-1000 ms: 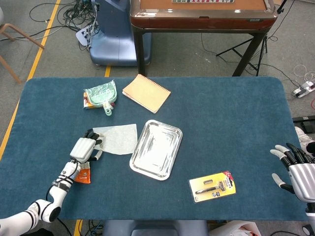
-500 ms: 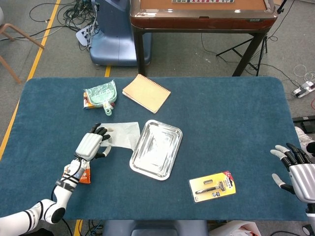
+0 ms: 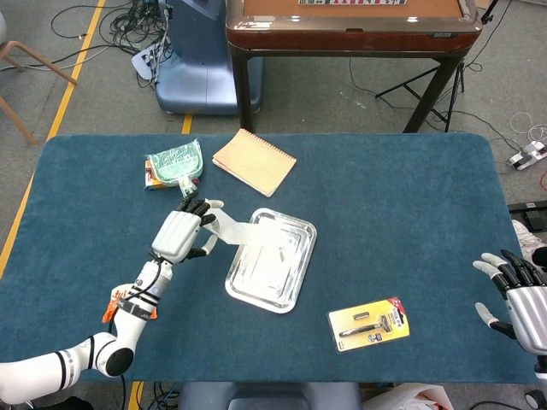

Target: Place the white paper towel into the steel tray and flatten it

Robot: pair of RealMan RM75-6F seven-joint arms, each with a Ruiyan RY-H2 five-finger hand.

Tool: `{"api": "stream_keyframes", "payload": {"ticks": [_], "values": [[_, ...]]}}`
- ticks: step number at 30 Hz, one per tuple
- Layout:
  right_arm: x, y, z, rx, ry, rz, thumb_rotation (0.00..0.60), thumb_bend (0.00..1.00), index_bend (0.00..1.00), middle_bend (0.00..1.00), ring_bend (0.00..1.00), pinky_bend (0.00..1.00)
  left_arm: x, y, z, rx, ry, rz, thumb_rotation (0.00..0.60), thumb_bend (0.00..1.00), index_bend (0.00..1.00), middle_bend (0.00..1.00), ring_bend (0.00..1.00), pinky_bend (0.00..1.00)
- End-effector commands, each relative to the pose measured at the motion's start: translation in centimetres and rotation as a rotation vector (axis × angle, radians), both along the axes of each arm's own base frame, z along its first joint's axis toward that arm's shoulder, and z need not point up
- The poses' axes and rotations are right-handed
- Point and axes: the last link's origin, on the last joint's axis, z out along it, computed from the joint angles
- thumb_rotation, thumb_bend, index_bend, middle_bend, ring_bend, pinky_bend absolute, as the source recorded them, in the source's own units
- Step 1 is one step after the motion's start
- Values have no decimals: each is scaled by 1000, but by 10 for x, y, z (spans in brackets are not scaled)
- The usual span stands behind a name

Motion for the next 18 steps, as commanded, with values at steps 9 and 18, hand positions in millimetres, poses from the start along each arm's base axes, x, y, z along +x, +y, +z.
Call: {"api": "stream_keyframes", "payload": {"ticks": [9,18], "values": [[-1,2,1,-4,-2,-2,600,261,248,198,82,184,8,-26,-23,-59,36,-20,600,453,602,228,190,43],[-2,4,-1,-2,-4,-5,600,261,248,198,82,184,16,-57,-54,-145,78,-42,600,452,594,228,189,43]]}}
